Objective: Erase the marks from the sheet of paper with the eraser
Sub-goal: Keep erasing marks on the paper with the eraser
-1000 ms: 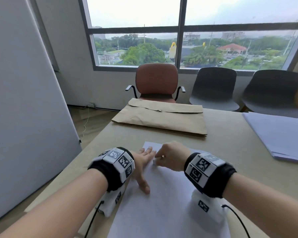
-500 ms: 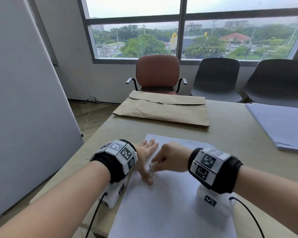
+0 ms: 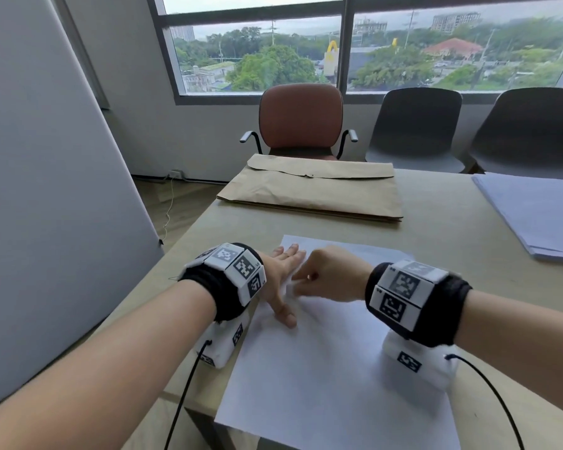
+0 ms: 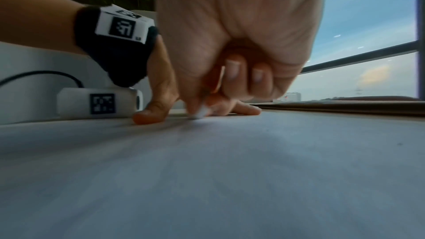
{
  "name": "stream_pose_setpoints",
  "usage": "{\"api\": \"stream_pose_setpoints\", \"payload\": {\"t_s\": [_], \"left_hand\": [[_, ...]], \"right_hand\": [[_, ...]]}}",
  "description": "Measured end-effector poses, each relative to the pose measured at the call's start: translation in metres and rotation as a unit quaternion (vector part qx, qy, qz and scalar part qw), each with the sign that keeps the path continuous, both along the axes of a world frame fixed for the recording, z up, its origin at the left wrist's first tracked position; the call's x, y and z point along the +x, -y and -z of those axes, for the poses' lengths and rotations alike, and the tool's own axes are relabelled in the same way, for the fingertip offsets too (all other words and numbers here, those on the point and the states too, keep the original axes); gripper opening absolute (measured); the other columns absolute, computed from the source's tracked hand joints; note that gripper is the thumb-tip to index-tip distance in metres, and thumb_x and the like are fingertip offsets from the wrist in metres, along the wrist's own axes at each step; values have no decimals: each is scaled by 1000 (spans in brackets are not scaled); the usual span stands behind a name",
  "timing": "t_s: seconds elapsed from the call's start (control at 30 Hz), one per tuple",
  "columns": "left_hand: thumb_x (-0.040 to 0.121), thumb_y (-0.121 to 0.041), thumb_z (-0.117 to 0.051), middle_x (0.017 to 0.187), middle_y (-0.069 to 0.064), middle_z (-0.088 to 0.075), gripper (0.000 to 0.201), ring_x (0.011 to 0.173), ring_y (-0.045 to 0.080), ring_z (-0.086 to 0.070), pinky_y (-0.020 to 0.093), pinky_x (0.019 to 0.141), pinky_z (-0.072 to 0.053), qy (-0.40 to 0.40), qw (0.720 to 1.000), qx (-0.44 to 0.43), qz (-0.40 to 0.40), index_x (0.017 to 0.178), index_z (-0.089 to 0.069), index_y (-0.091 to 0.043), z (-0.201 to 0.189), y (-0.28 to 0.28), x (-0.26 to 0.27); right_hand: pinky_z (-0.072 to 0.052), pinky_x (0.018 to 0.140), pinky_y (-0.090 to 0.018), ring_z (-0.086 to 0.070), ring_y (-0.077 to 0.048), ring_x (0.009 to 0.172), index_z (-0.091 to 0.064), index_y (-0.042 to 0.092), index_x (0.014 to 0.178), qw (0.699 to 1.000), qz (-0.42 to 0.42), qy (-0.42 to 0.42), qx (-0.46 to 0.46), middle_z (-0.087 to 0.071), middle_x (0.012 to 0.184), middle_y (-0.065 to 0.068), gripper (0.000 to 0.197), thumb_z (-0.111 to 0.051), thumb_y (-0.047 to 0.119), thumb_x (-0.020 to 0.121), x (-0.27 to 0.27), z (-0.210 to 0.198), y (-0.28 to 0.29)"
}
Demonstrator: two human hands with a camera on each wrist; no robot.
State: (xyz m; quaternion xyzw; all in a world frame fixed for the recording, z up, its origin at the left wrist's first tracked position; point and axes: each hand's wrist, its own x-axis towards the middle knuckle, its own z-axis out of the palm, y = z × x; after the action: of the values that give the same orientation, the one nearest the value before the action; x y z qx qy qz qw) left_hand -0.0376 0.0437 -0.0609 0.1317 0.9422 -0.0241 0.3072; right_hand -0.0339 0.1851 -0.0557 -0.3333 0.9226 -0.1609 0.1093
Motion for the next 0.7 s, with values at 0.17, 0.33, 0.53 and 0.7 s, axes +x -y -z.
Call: {"api": "stream_pose_setpoints", "payload": {"t_s": [0.17, 0.33, 0.53, 0.7], "left_hand": [[68, -49, -78, 156, -5, 24, 130, 143, 13, 20, 38, 116, 4, -5, 1000, 10, -3, 146, 22, -23, 2, 2, -1], [69, -51, -75, 155, -5, 26, 129, 143, 13, 21, 38, 116, 4, -5, 1000, -13, 3, 146, 23, -21, 0, -1, 2], [68, -53, -75, 155, -6, 26, 129, 143, 12, 20, 39, 116, 4, -4, 1000, -15, 4, 146, 23, -23, 0, 0, 1], [69, -54, -74, 154, -6, 27, 129, 143, 12, 21, 39, 116, 5, 2, 1000, -19, 6, 145, 24, -22, -1, 0, 1]], "right_hand": [[-30, 61, -23, -43, -19, 68, -72, 17, 98, 999, -9, -39, 32, -57, 74, -3, 21, -58, 29, 87, -3, -3, 1], [-33, 58, -23, -42, -16, 61, -73, 18, 90, 999, -32, -5, 31, -45, 58, 7, 17, -60, 27, 86, 7, -4, -3], [-32, 55, -20, -45, -12, 61, -66, 25, 64, 999, -19, -3, 28, -42, 47, 4, 24, -59, 31, 86, -2, -4, -8], [-40, 64, -24, -47, -11, 63, -72, 19, 99, 999, -21, 1, 28, -65, 73, 2, 24, -59, 34, 86, 1, -2, -10]]}}
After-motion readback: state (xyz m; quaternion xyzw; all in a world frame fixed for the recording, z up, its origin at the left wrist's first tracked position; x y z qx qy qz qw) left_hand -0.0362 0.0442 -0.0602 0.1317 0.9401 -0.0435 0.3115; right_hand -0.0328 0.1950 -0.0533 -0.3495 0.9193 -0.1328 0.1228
